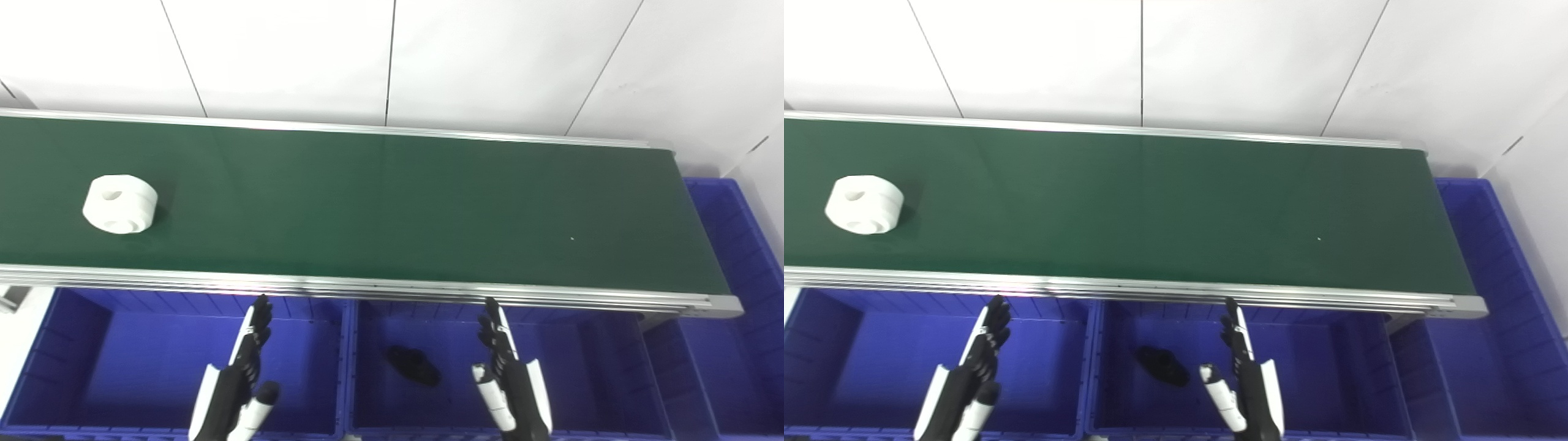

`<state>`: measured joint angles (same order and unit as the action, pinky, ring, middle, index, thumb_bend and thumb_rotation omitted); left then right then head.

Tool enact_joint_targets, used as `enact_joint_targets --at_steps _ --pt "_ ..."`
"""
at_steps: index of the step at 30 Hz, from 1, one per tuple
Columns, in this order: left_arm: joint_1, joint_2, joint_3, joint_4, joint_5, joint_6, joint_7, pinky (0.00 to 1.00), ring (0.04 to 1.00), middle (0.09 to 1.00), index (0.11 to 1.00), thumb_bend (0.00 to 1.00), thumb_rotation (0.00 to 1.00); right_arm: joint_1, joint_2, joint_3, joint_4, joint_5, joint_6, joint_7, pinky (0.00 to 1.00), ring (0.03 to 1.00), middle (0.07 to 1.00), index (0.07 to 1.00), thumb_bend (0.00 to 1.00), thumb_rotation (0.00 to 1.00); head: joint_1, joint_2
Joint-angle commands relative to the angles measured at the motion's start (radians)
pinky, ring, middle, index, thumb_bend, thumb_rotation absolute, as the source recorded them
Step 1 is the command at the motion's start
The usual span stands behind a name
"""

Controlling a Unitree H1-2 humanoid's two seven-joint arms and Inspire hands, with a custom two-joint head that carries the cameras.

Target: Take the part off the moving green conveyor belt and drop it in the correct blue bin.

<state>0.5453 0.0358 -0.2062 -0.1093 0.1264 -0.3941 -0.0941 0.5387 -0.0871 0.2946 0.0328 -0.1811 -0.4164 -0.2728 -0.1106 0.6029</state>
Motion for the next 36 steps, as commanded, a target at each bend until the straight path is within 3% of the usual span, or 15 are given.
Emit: enact_joint_targets --at_steps 1,4,15,24,27,28,29,30,33,36 --pt "-0.008 -0.012 -0.011 -0.004 0.015 -0.062 0.019 0.95 0.985 1.0 1.0 0.6 0.89 -0.012 -0.015 0.015 0.004 -0.001 -0.054 -0.032 0.96 0.979 1.0 1.0 0.82 0.96 0.022 -0.013" --pt "-0.018 -0.02 -0.023 0.018 0.021 -0.073 0.031 0.92 0.981 1.0 1.0 0.58 0.88 -0.024 -0.032 0.024 0.023 0.007 -0.054 -0.049 0.97 0.983 1.0 1.0 0.84 0.98 0.052 -0.033" --pt "-0.041 -0.039 -0.084 0.072 0.099 -0.075 0.13 0.81 0.919 0.982 0.984 0.68 0.86 -0.049 -0.09 0.032 0.074 0.058 -0.054 -0.054 1.0 1.0 1.0 1.0 0.83 0.99 0.154 -0.075" --pt "-0.051 -0.057 -0.101 0.092 0.084 -0.075 0.146 0.8 0.906 0.97 0.98 0.73 0.81 -0.056 -0.11 0.028 0.089 0.074 -0.054 -0.045 1.0 1.0 1.0 1.0 0.84 1.0 0.203 -0.091" --pt "-0.065 -0.041 -0.113 0.086 0.067 -0.075 0.134 0.81 0.915 0.95 0.982 0.72 0.7 -0.06 -0.11 0.025 0.096 0.083 -0.054 -0.034 1.0 1.0 1.0 1.0 0.85 1.0 0.212 -0.091" --pt "-0.075 -0.031 -0.119 0.062 0.082 -0.076 0.142 0.81 0.915 0.949 0.982 0.72 0.69 -0.062 -0.11 0.025 0.097 0.085 -0.054 -0.03 1.0 1.0 1.0 1.0 0.85 1.0 0.213 -0.09" --pt "-0.089 -0.019 -0.123 0.021 0.116 -0.076 0.158 0.77 0.885 0.913 0.966 0.74 0.63 -0.064 -0.109 0.023 0.098 0.087 -0.054 -0.026 1.0 1.0 1.0 1.0 0.85 1.0 0.213 -0.088" --pt "-0.104 -0.013 -0.115 -0.032 0.136 -0.075 0.155 0.67 0.802 0.84 0.873 0.77 0.53 -0.066 -0.11 0.023 0.099 0.086 -0.054 -0.025 1.0 1.0 1.0 1.0 0.86 1.0 0.213 -0.088" --pt "-0.173 0.027 -0.077 -0.157 0.178 -0.063 0.12 0.54 0.686 0.721 0.705 0.87 0.39 -0.07 -0.109 0.023 0.098 0.088 -0.054 -0.02 1.0 1.0 1.0 1.0 0.84 1.0 0.214 -0.08" --pt "-0.283 0.122 -0.017 -0.263 0.237 0.019 0.044 0.52 0.683 0.725 0.703 0.95 0.37 -0.074 -0.103 0.021 0.101 0.094 -0.054 -0.011 1.0 1.0 1.0 1.0 0.83 1.0 0.211 -0.076"
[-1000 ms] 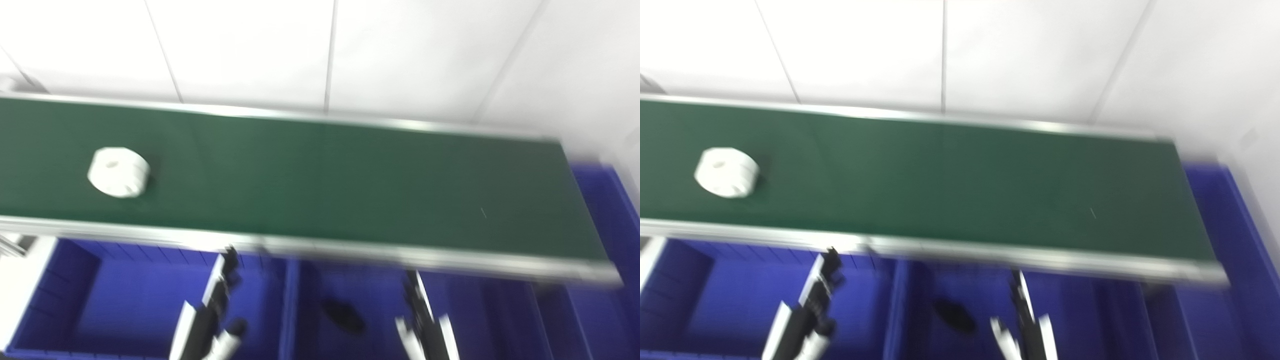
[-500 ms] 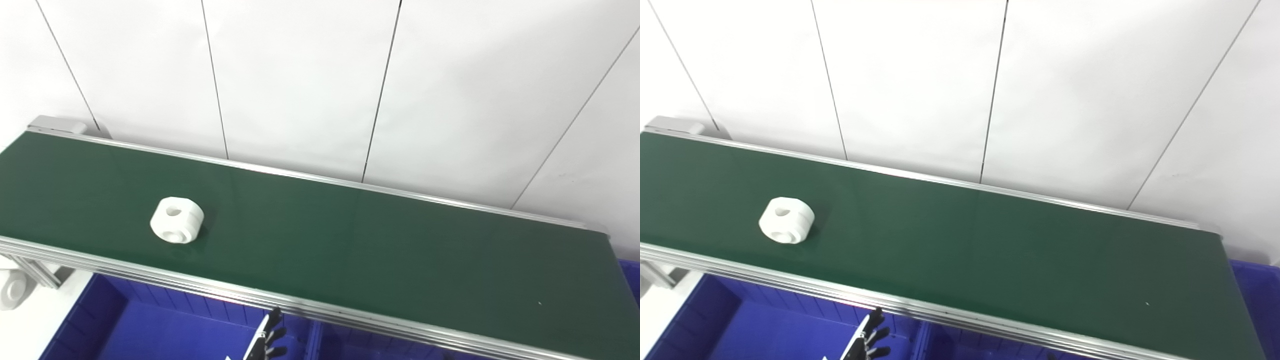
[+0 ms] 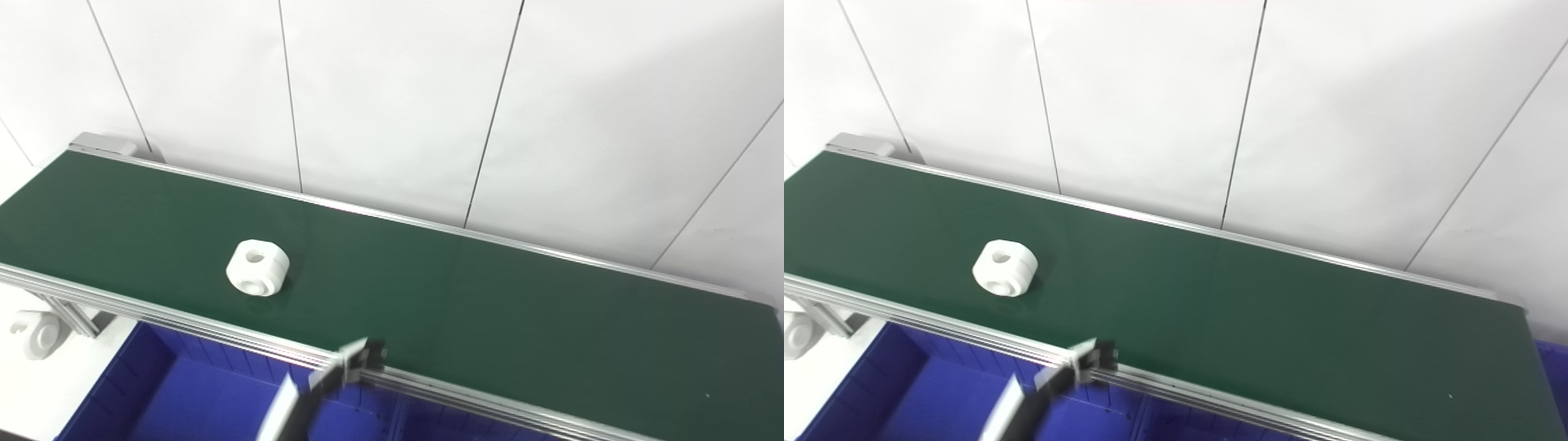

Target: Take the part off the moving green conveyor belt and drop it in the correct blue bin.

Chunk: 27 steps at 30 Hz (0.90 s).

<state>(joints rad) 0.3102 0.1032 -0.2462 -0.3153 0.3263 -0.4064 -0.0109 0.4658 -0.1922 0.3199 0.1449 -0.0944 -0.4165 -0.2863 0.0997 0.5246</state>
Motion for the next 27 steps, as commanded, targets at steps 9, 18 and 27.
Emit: enact_joint_targets --at_steps 9,18,27 --pt "-0.366 0.303 0.104 -0.086 0.225 0.15 -0.237 0.68 0.759 0.784 0.753 1.0 0.24 -0.003 0.022 0.001 -0.027 -0.007 -0.053 -0.008 1.0 1.0 1.0 1.0 0.82 1.0 -0.016 0.017" --pt "-0.553 0.402 0.054 0.093 0.315 0.125 -0.345 0.78 0.822 0.824 0.793 1.0 0.26 0.002 0.026 0.001 -0.037 -0.011 -0.053 -0.009 1.0 1.0 1.0 1.0 0.81 1.0 -0.022 0.026" --pt "-0.679 0.412 0.011 0.364 0.394 0.073 -0.292 0.77 0.809 0.814 0.804 1.0 0.28 0.001 0.028 0.003 -0.042 -0.011 -0.053 -0.009 1.0 1.0 1.0 1.0 0.81 1.0 -0.032 0.032"
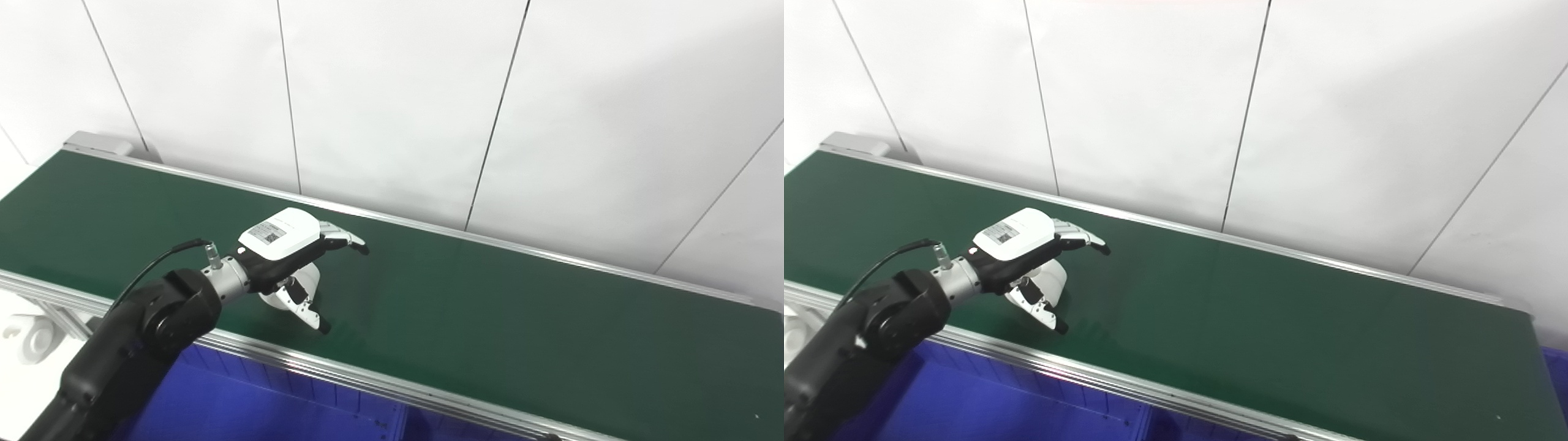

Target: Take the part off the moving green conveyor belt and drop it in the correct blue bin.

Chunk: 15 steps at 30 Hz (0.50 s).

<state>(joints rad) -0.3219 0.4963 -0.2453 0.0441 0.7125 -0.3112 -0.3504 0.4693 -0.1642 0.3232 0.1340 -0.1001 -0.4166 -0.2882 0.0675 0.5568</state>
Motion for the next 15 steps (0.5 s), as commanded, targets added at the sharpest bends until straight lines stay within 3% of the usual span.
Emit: enact_joint_targets --at_steps 1,8,15 --pt "-0.055 0.017 0.007 0.036 0.012 -0.03 0.062 0.77 0.811 0.814 0.804 1.0 0.28 -0.001 0.0 0.0 -0.032 -0.006 -0.053 -0.008 1.0 1.0 1.0 1.0 0.81 1.0 0.0 0.001" --pt "-0.098 0.001 -0.032 0.211 0.058 -0.031 0.116 0.8 0.831 0.832 0.818 1.0 0.3 -0.002 -0.001 0.0 -0.036 -0.004 -0.053 -0.006 1.0 1.0 1.0 1.0 0.81 1.0 -0.003 0.004" --pt "-0.129 -0.038 -0.082 0.388 0.116 -0.018 0.227 0.8 0.83 0.835 0.814 1.0 0.29 0.004 0.001 -0.002 -0.042 -0.001 -0.053 0.0 1.0 1.0 1.0 1.0 0.84 1.0 -0.011 0.009"
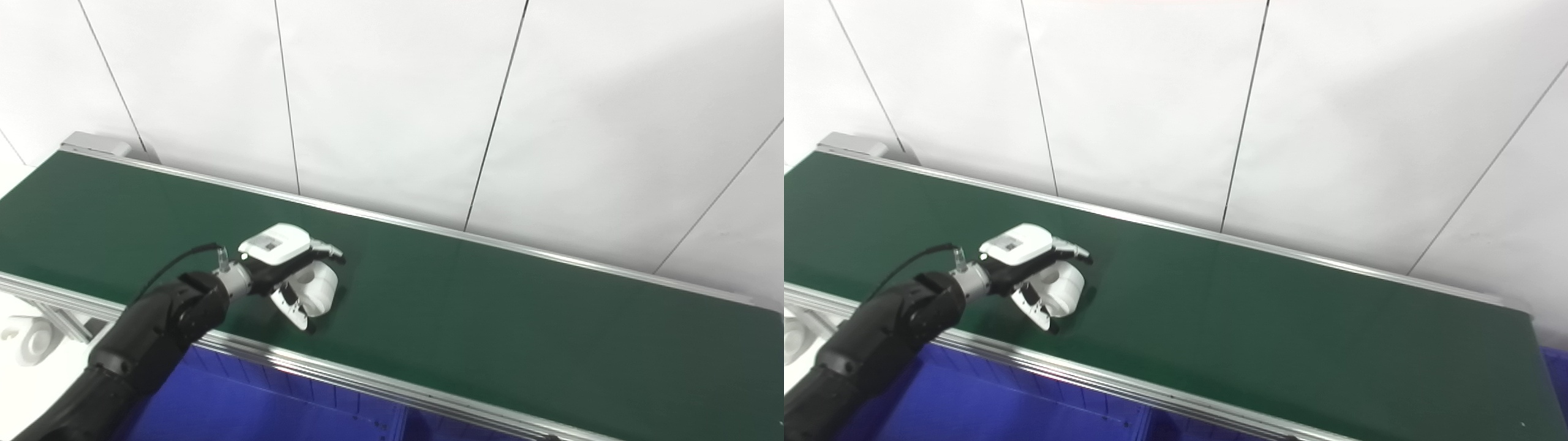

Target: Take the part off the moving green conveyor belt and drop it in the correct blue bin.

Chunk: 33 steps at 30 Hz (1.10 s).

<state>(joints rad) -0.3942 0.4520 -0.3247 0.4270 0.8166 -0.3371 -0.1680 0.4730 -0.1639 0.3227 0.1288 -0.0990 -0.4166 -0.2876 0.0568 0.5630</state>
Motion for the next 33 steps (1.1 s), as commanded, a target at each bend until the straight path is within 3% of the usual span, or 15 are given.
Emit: enact_joint_targets --at_steps 1,7,9,10,12,13,15,16,24,33 --pt "-0.059 0.002 -0.009 0.019 0.02 0.013 0.055 0.8 0.833 0.838 0.817 1.0 0.29 0.001 0.001 -0.001 -0.038 -0.004 -0.053 -0.002 1.0 0.999 1.0 1.0 0.83 1.0 -0.001 0.004" --pt "-0.073 -0.007 -0.077 0.049 0.082 0.071 0.058 0.77 0.818 0.819 0.798 1.0 0.3 0.005 0.0 0.002 -0.043 -0.003 -0.053 0.0 1.0 0.996 1.0 1.0 0.82 1.0 -0.001 0.009" --pt "-0.065 -0.017 -0.089 0.05 0.102 0.085 0.104 0.73 0.785 0.783 0.765 1.0 0.27 0.006 0.0 0.003 -0.045 -0.006 -0.053 -0.001 1.0 0.996 1.0 1.0 0.82 1.0 -0.001 0.01" --pt "-0.056 -0.031 -0.084 0.067 0.107 0.071 0.186 0.73 0.774 0.771 0.756 0.97 0.26 0.008 0.0 0.004 -0.047 -0.007 -0.053 -0.001 1.0 0.996 1.0 1.0 0.82 1.0 -0.004 0.012" --pt "-0.041 -0.062 -0.075 0.116 0.107 0.03 0.356 0.58 0.633 0.649 0.644 0.94 0.13 0.01 0.0 0.005 -0.052 -0.008 -0.053 0.0 1.0 0.995 1.0 1.0 0.81 1.0 -0.006 0.015" --pt "-0.035 -0.077 -0.071 0.138 0.1 0.009 0.421 0.52 0.564 0.595 0.554 0.69 0.09 0.011 0.001 0.005 -0.055 -0.008 -0.053 0.0 1.0 0.995 1.0 1.0 0.81 1.0 -0.006 0.016" --pt "-0.03 -0.095 -0.074 0.159 0.089 -0.025 0.494 0.42 0.456 0.496 0.516 0.55 0.02 0.012 0.001 0.005 -0.058 -0.008 -0.053 0.0 1.0 0.994 1.0 1.0 0.81 1.0 -0.005 0.017" --pt "-0.031 -0.099 -0.077 0.165 0.087 -0.035 0.514 0.42 0.449 0.49 0.515 0.54 0.02 0.013 0.001 0.005 -0.059 -0.009 -0.053 0.0 1.0 0.994 1.0 1.0 0.81 1.0 -0.005 0.017" --pt "-0.046 -0.099 -0.108 0.157 0.067 -0.089 0.529 0.38 0.433 0.486 0.491 0.52 0.0 0.014 0.004 0.006 -0.06 -0.002 -0.053 0.006 1.0 0.991 1.0 1.0 0.8 1.0 -0.008 0.023" --pt "-0.044 -0.049 -0.101 0.0 0.064 -0.081 0.435 0.36 0.406 0.478 0.498 0.52 0.0 0.017 0.004 -0.001 -0.073 0.005 -0.053 0.025 1.0 0.991 1.0 1.0 0.79 1.0 0.013 0.038"
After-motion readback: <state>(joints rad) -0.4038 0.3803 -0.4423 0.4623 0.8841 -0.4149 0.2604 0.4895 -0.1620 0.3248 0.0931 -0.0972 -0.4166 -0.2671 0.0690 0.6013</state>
